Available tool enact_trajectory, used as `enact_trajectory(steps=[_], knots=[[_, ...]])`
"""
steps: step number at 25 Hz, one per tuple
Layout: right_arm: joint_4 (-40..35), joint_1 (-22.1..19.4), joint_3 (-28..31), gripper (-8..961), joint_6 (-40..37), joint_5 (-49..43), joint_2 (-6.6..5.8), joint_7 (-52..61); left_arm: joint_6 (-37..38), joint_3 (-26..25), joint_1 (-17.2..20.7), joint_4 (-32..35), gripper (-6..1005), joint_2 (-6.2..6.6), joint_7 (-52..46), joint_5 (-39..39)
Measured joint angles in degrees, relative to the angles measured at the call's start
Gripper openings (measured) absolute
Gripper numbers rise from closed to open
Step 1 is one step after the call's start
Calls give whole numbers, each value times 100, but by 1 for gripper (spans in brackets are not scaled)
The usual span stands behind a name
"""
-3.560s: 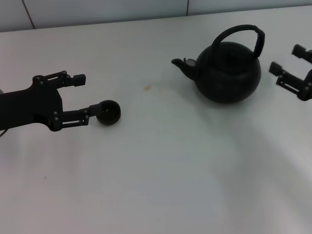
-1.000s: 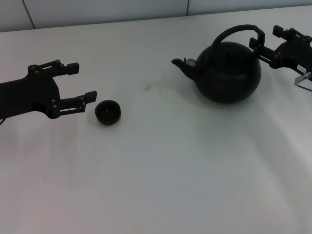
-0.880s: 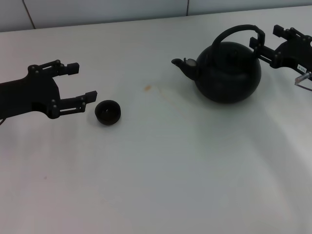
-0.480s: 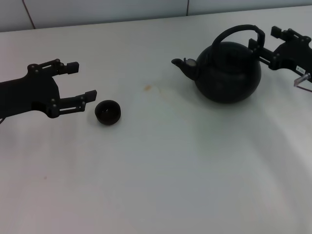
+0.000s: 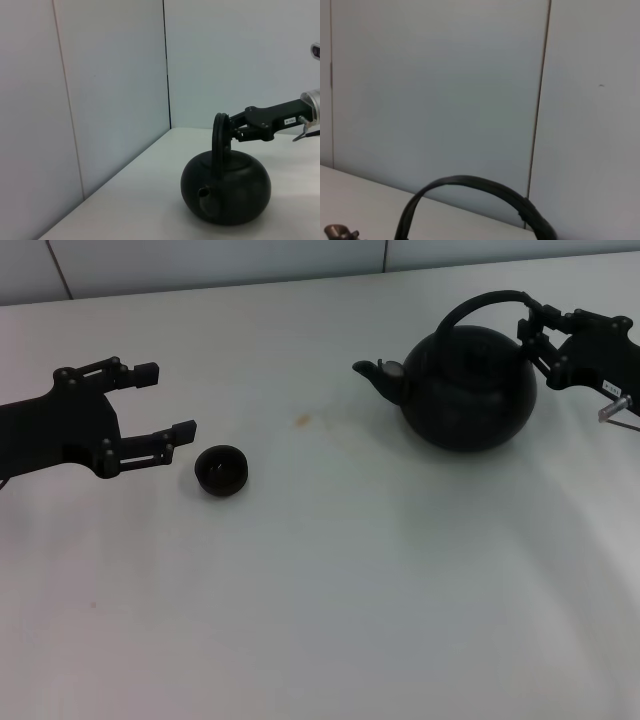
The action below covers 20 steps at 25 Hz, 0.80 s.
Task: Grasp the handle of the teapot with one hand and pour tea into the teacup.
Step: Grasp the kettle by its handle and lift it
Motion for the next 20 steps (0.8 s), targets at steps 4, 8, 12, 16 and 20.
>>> enact_trajectory(steps=[4,8,12,16,20], knots=[[13,23,6,308,1,0,2,0,0,-1,0,0,802,-11,0,0],[15,28,8,149,2,1,2,0,0,-6,-4,0,802,-12,0,0],[16,29,4,118,2,4,2,0,0,-7,-12,0,802,-16,0,0],[16,40,-4,103,2,5,-1,0,0,-7,-17,0,802,-16,0,0],[7,45,-24,102,2,4,-5,0,0,-7,-23,0,802,-18,0,0]])
